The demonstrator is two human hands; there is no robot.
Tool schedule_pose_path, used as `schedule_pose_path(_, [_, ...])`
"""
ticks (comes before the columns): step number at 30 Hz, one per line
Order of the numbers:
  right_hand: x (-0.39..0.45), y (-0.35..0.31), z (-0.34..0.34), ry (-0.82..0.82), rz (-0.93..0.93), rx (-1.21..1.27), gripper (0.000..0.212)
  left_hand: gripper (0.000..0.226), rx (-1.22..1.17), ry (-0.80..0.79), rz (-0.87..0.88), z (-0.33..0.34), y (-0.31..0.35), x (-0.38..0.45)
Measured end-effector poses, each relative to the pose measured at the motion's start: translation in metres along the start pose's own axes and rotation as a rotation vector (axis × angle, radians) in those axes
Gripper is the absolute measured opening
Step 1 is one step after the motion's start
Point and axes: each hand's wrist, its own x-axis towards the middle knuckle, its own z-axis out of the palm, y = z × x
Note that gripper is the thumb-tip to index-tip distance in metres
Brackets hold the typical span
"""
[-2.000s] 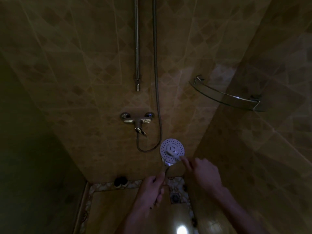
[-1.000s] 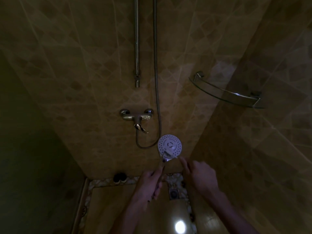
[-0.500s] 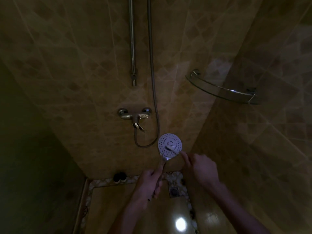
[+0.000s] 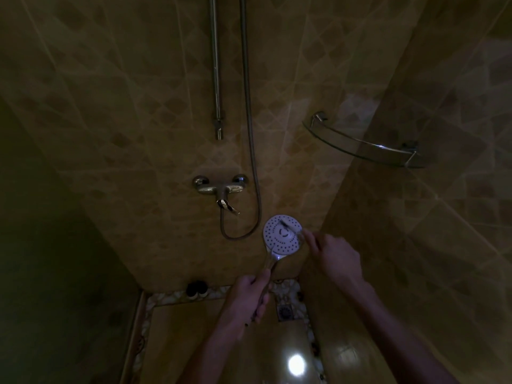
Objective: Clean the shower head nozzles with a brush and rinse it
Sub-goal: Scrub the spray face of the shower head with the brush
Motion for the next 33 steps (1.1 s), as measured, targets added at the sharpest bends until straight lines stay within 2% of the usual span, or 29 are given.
schedule_pose_path(2, [0.003, 0.004, -0.004, 0.021, 0.031, 0.013, 0.054, 0.035, -0.001, -0.008, -0.004, 0.001, 0.001, -0.001])
schedule_pose_path(7, [-0.026, -0.001, 0.017, -0.002, -0.047, -0.043, 0.064, 0.034, -0.003, 0.005, -0.039, 0.003, 0.001, -0.001])
schedule_pose_path(9, [-0.025, 0.002, 0.017, 0.024, -0.048, -0.058, 0.061, 0.034, 0.0, 0.002, -0.036, 0.003, 0.001, 0.0])
schedule_pose_path(15, [-0.005, 0.013, 0.002, 0.036, 0.083, 0.06, 0.053, 0.037, 0.002, -0.013, -0.03, 0.002, -0.002, 0.002])
schedule_pose_path(18, [-0.021, 0.007, 0.013, 0.012, 0.037, 0.042, 0.057, 0.036, 0.001, -0.017, -0.034, 0.002, -0.003, 0.003])
schedule_pose_path(22, [-0.026, 0.002, 0.016, 0.015, -0.088, -0.135, 0.065, 0.036, 0.019, -0.016, -0.015, 0.0, -0.004, 0.002])
schedule_pose_path(28, [0.019, 0.009, -0.016, 0.015, -0.015, -0.152, 0.059, 0.034, 0.058, -0.034, 0.034, 0.002, -0.004, 0.0])
schedule_pose_path(33, [-0.006, -0.007, 0.003, -0.06, -0.19, -0.159, 0.064, 0.034, 0.056, -0.028, 0.046, -0.001, -0.006, 0.002])
